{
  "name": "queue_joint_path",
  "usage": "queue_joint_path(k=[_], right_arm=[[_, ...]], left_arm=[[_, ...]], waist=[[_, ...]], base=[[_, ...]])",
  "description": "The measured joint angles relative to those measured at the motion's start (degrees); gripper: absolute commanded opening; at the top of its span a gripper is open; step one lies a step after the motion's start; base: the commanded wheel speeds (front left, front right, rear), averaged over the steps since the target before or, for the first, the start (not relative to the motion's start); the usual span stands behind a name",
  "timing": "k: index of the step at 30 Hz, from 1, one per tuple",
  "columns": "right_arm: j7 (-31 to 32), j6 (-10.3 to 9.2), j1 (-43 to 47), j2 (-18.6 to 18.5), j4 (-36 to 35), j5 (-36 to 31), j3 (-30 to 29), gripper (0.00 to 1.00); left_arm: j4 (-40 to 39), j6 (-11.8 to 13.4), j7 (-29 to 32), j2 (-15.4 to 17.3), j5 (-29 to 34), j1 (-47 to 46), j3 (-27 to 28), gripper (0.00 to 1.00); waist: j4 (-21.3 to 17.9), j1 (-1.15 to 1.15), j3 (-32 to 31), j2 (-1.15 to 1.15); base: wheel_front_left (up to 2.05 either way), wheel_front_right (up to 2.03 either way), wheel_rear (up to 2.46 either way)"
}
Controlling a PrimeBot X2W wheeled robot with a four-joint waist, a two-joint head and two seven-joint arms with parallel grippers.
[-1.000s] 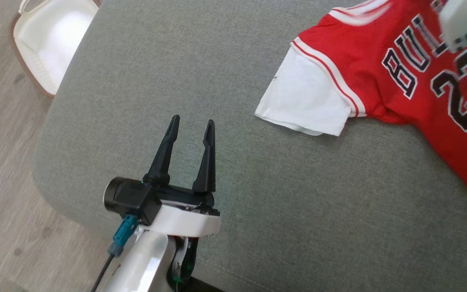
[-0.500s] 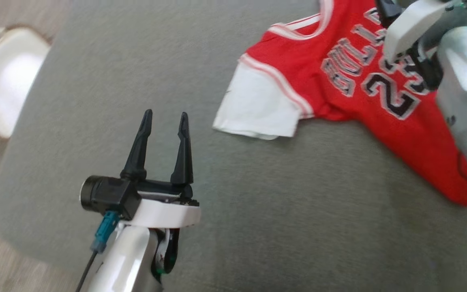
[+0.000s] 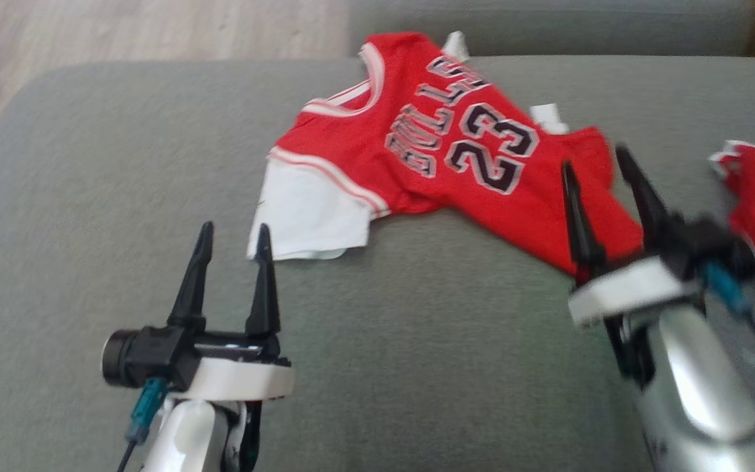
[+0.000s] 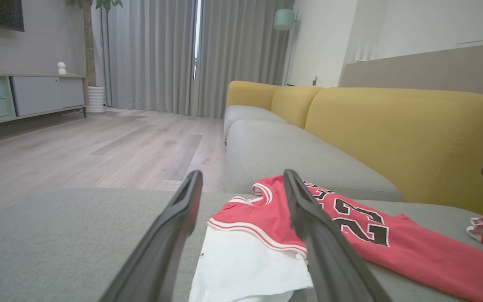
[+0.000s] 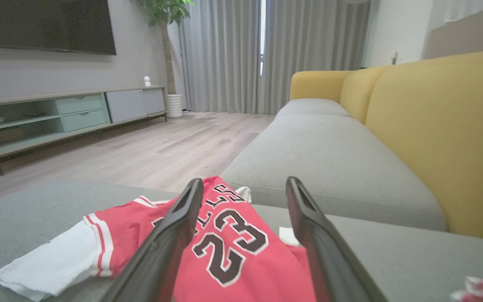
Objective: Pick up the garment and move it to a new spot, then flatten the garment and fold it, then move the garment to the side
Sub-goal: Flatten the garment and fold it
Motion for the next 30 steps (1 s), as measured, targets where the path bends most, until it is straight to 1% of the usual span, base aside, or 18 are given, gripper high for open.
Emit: queue_joint_path(k=[3,7,9,11,16,21,25,30], right_arm=[[0.0,0.00,7.1,1.5,-5.4,-1.6,-2.0,1.00],[0.0,0.00,15.8,2.3,-8.7,-2.6,-3.4,1.00],[0.0,0.00,19.1,2.4,-10.1,-1.0,-3.9,1.00],[0.0,0.00,20.7,2.6,-11.0,0.3,-4.5,1.00],[0.0,0.00,20.9,2.8,-12.4,1.0,-5.6,1.00],[0.0,0.00,19.7,2.9,-10.2,3.2,-7.4,1.00],[0.2,0.00,17.4,2.9,-5.0,5.8,-7.6,1.00],[4.1,0.00,13.5,2.9,1.6,9.3,-7.6,1.00]], left_arm=[[0.1,-0.5,0.0,0.0,0.3,1.1,1.0,1.00],[0.8,-1.0,0.0,0.0,0.4,2.8,1.0,1.00],[0.8,-1.0,0.0,0.0,0.4,3.5,1.0,1.00],[0.8,-1.2,0.0,0.0,0.5,3.7,1.0,1.00],[0.8,-1.4,0.0,0.0,1.0,3.7,1.0,1.00],[0.8,-1.9,0.0,0.1,1.4,3.6,1.0,1.00],[1.1,-1.9,0.0,0.1,1.4,3.2,0.8,1.00],[1.5,-2.0,0.0,0.1,1.4,3.2,0.7,1.00]], waist=[[-2.3,0.00,-1.2,0.00],[-4.6,0.00,-2.6,0.00],[-5.5,0.00,-2.9,0.00],[-6.0,0.01,-3.1,0.00],[-6.5,0.02,-2.6,0.00],[-6.2,0.02,-1.8,0.00],[-5.5,0.02,-1.3,0.00],[-4.6,0.02,-0.6,0.00]], base=[[0.00,0.00,0.00],[0.00,0.00,0.00],[0.00,0.00,0.00],[0.00,0.00,0.00],[0.00,0.00,0.00],[0.00,0.00,0.00],[0.00,0.00,0.00],[0.00,0.00,0.00]])
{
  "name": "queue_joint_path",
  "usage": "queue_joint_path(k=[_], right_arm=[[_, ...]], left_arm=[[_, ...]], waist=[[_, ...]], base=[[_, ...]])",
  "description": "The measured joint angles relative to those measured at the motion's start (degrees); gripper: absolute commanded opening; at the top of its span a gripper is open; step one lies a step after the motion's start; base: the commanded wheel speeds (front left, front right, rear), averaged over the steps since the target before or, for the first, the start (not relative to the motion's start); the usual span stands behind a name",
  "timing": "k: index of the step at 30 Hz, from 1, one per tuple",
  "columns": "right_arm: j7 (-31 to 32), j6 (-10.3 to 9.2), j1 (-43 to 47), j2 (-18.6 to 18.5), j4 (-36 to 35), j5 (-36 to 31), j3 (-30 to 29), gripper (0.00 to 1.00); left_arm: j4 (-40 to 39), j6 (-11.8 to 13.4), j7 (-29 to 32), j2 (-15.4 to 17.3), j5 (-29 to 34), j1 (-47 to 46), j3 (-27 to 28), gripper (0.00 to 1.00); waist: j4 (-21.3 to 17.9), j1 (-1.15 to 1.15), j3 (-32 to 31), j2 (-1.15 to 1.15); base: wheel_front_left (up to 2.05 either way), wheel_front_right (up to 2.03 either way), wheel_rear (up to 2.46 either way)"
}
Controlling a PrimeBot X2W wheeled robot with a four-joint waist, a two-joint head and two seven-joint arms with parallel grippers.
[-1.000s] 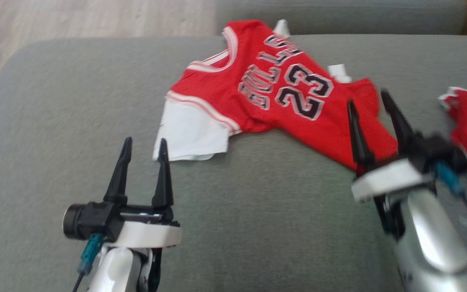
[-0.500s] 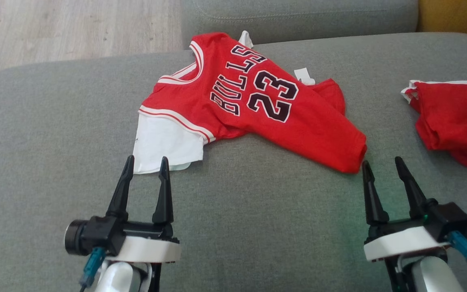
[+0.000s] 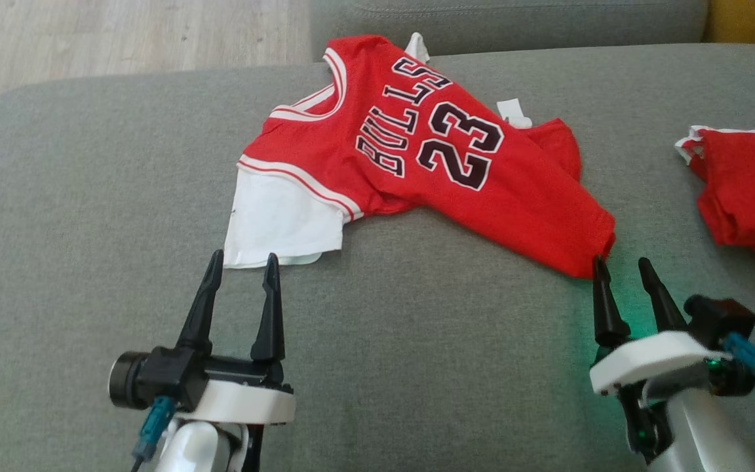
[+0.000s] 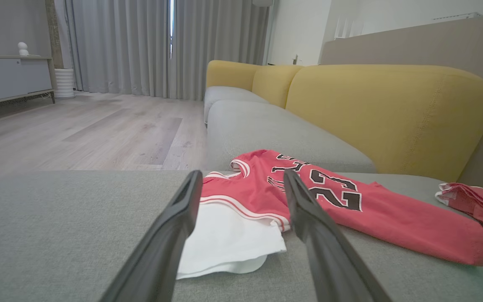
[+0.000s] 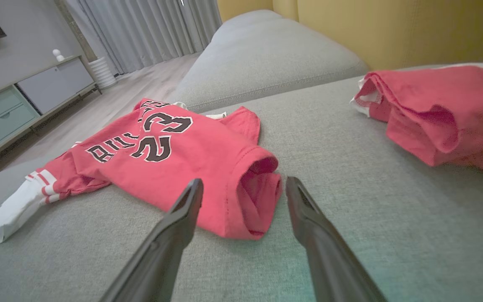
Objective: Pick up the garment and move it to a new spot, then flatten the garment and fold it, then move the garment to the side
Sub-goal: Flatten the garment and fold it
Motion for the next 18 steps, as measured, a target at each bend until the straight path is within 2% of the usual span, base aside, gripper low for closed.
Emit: queue_joint_path(k=[3,12,16,17,18], right_arm=[[1.6,0.00,-2.6,0.0,3.3,2.4,0.0,1.00],[5.1,0.00,-9.1,0.0,12.0,2.4,0.6,1.00],[4.5,0.00,-10.5,-0.1,13.3,2.4,3.0,1.00],[3.7,0.00,-10.9,-0.2,13.4,2.4,3.8,0.45],[2.8,0.00,-11.3,-0.3,13.4,2.2,4.5,0.00]], left_arm=[[0.2,0.0,0.0,0.0,0.0,0.0,-0.2,1.00],[0.2,0.0,0.0,0.0,0.0,-1.4,-1.1,1.00],[0.2,0.0,0.0,0.0,0.0,-1.4,-1.4,1.00],[0.3,0.0,0.0,0.0,0.0,-1.4,-1.4,1.00],[0.3,0.0,0.0,0.0,0.0,-1.4,-1.4,1.00]], waist=[[0.6,0.00,0.5,0.00],[2.4,0.00,2.1,0.00],[2.8,0.00,2.2,0.00],[2.8,0.00,2.2,0.00],[2.8,0.00,2.1,0.00]], base=[[0.00,0.00,0.00],[0.00,0.00,0.00],[0.00,0.00,0.00],[0.00,0.00,0.00],[0.00,0.00,0.00]])
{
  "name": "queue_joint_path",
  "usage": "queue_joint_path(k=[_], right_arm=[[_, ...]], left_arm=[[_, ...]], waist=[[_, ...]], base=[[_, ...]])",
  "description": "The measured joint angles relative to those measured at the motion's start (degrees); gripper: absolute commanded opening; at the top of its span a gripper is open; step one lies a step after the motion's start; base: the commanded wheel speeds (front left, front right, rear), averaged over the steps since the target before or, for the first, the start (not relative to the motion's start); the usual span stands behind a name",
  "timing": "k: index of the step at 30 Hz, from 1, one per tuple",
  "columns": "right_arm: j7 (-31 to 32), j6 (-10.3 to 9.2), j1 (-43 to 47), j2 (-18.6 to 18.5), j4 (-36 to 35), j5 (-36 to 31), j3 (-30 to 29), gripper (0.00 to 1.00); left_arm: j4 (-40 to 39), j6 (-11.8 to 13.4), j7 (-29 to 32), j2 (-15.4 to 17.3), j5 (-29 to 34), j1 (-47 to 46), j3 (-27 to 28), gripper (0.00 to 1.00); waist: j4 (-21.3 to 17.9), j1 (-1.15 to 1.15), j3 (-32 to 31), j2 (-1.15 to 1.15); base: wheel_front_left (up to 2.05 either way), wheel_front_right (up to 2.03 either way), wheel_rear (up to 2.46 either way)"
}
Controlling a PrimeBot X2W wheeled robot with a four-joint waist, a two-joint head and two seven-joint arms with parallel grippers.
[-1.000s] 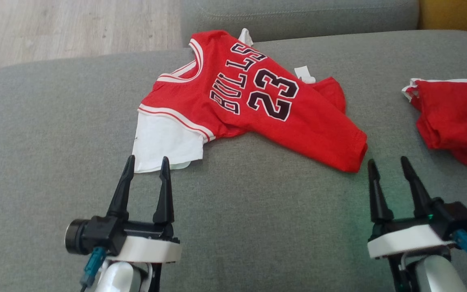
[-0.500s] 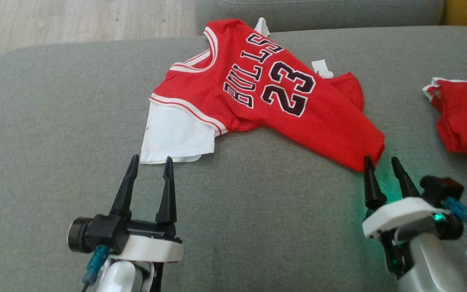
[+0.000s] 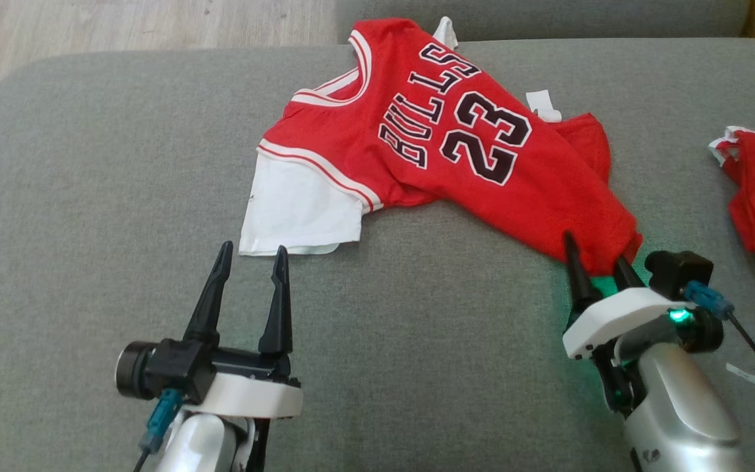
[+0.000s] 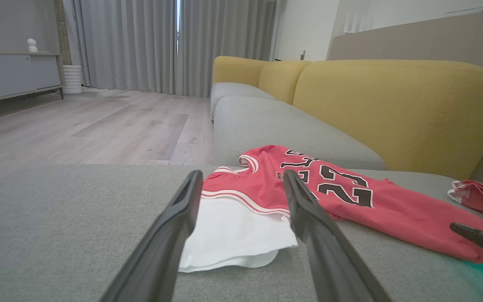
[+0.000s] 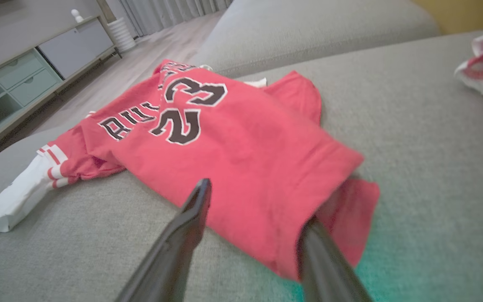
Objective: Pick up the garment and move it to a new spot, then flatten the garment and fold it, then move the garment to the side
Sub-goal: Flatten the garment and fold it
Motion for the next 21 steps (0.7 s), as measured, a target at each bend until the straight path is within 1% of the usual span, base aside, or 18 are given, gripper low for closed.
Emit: queue_joint_path(k=[3,6,7,9,15,16,17,18,21], right_arm=[[-2.8,0.00,-0.8,-1.0,-0.2,-1.1,2.0,0.00],[-4.8,0.00,-0.8,-1.6,-1.9,-2.6,4.0,0.00],[-5.2,0.00,-0.7,-1.6,-2.9,-2.9,4.5,0.00],[-6.1,0.00,-0.5,-1.6,-7.4,-3.3,6.0,0.00],[-6.1,0.00,4.5,-1.6,-17.6,-3.2,9.9,0.00],[-6.1,0.00,4.5,-1.6,-17.6,-3.2,9.9,0.00],[-4.8,0.00,6.1,-1.6,-20.5,-3.1,10.6,0.00],[-4.8,0.00,6.1,-1.6,-20.5,-3.1,10.6,0.00],[-1.5,0.00,6.6,-1.5,-24.1,-0.5,10.3,0.00]], left_arm=[[0.3,0.0,0.0,0.0,0.0,0.0,0.0,1.00],[0.6,0.0,0.0,0.0,0.0,0.0,0.0,1.00],[0.6,0.0,0.0,0.0,0.0,0.0,0.0,1.00],[0.7,0.0,0.0,0.0,0.0,0.1,0.0,1.00],[0.8,0.1,0.0,0.0,0.0,0.4,0.0,1.00],[0.8,0.1,0.0,0.0,0.0,0.4,0.0,1.00],[0.7,0.1,0.0,0.0,-0.1,0.5,0.0,1.00],[0.7,0.1,0.0,0.0,-0.1,0.5,0.0,1.00],[0.5,0.1,0.0,0.0,-0.1,1.0,0.0,1.00]], waist=[[-0.3,0.00,-0.4,0.00],[-0.8,0.00,-1.0,0.00],[-1.0,0.00,-1.3,0.00],[-1.6,0.00,-2.1,0.00],[-2.4,-0.01,-3.9,0.00],[-2.4,-0.01,-3.9,0.00],[-2.3,-0.01,-4.2,0.00],[-2.3,-0.01,-4.2,0.00],[-1.6,-0.01,-4.1,0.00]], base=[[0.00,0.00,0.00],[0.00,0.00,0.00],[0.00,0.00,0.00],[0.00,0.00,0.00],[0.00,0.00,0.00],[0.00,0.00,0.00],[0.00,0.00,0.00],[0.00,0.00,0.00],[0.00,0.00,0.00]])
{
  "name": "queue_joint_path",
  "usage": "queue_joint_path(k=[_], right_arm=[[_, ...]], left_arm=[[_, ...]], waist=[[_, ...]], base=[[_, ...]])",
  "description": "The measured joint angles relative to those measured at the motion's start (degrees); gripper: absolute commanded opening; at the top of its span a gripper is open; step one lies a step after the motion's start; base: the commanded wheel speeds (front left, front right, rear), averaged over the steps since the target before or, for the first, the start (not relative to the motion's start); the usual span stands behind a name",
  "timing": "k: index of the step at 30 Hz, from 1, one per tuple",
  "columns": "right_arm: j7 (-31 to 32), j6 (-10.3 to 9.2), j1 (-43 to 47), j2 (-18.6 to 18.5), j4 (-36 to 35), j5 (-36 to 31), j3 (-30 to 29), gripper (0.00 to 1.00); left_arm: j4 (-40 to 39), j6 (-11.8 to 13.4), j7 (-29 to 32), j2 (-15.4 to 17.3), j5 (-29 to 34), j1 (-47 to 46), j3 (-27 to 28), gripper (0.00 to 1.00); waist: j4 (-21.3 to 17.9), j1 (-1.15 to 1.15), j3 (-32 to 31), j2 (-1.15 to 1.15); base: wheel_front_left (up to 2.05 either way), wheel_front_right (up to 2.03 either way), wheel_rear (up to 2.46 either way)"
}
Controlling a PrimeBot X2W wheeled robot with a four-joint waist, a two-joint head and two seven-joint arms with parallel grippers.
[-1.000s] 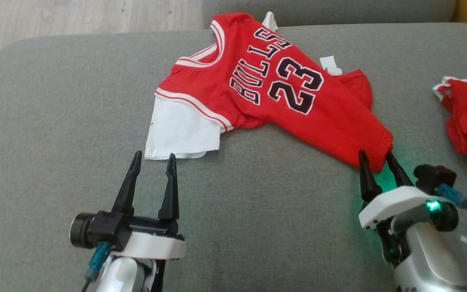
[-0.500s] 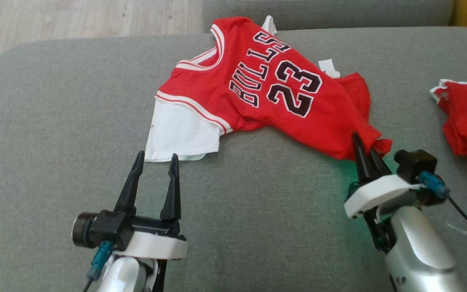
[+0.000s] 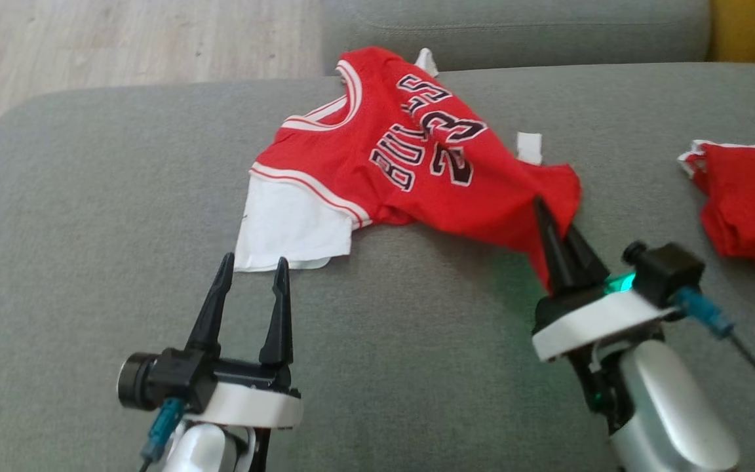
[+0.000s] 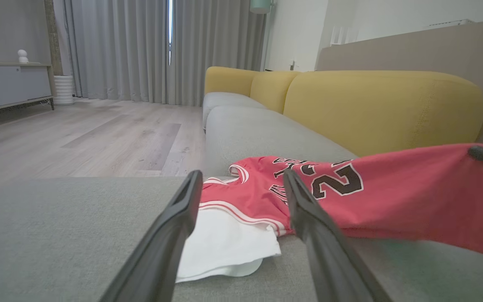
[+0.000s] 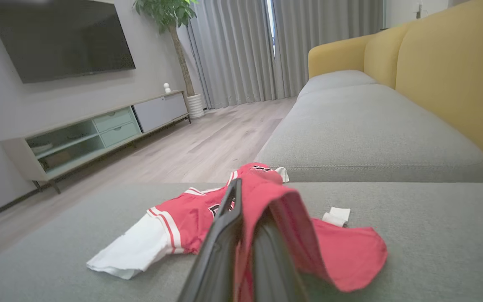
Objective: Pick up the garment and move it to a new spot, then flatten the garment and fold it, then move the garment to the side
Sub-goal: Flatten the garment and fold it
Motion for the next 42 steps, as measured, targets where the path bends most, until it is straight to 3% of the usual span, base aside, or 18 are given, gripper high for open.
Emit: queue_joint_path(k=[4,9,12,20,21,22,27,32,37,42], right_arm=[[5.3,0.00,-0.7,0.4,-1.4,3.4,-3.4,0.00],[11.1,0.00,-4.3,0.5,6.6,5.5,-11.8,0.00],[12.0,0.00,-8.1,0.5,13.1,3.8,-15.8,0.00],[11.3,0.00,-17.2,-1.3,29.0,-8.7,-25.4,0.00],[11.3,0.00,-18.1,-1.5,30.7,-10.6,-25.9,0.26],[11.3,0.00,-18.8,-1.7,32.1,-12.8,-26.1,1.00],[10.8,0.00,-21.1,-1.7,36.9,-20.4,-28.7,1.00],[7.3,0.00,-21.5,-1.6,37.3,-25.4,-31.2,1.00],[-0.1,0.00,-21.0,0.0,32.7,-25.7,-31.6,1.00],[-4.4,0.00,-15.4,0.8,24.1,-21.8,-26.3,1.00]], left_arm=[[-0.2,0.0,0.0,0.0,0.0,0.5,-0.2,1.00],[-0.2,-0.2,0.0,0.0,0.0,0.2,-0.5,1.00],[-0.1,-0.5,0.0,0.0,0.0,0.0,-0.7,1.00],[-0.1,-0.5,0.0,0.0,-0.5,-1.5,-0.9,1.00],[-0.1,-0.5,0.0,0.0,-0.5,-1.5,-0.9,1.00],[-0.1,-0.5,0.0,0.0,-0.5,-1.5,-0.9,1.00],[-0.1,-0.5,0.0,0.0,-0.5,-2.1,-0.7,1.00],[-0.1,-0.5,0.0,0.0,-0.5,-2.1,0.1,1.00],[-0.1,-0.5,0.0,0.0,-0.5,-2.1,1.7,1.00],[-0.2,-0.4,0.0,0.0,-0.5,-1.4,2.8,1.00]], waist=[[1.1,0.00,1.0,0.00],[2.9,0.00,2.4,0.00],[4.0,0.01,3.3,0.00],[6.5,0.01,5.2,0.00],[6.6,0.01,5.4,0.00],[6.6,0.01,5.5,0.00],[5.9,0.01,5.3,0.00],[4.2,0.01,4.2,0.00],[2.1,0.00,2.5,0.00],[-0.2,0.00,0.5,0.00]], base=[[0.00,0.00,0.00],[0.00,0.00,0.00],[0.00,0.00,0.00],[0.00,0.00,0.00],[0.00,0.00,0.00],[0.00,0.00,0.00],[0.00,0.00,0.00],[0.00,0.00,0.00],[0.00,0.00,0.00],[0.00,0.00,0.00]])
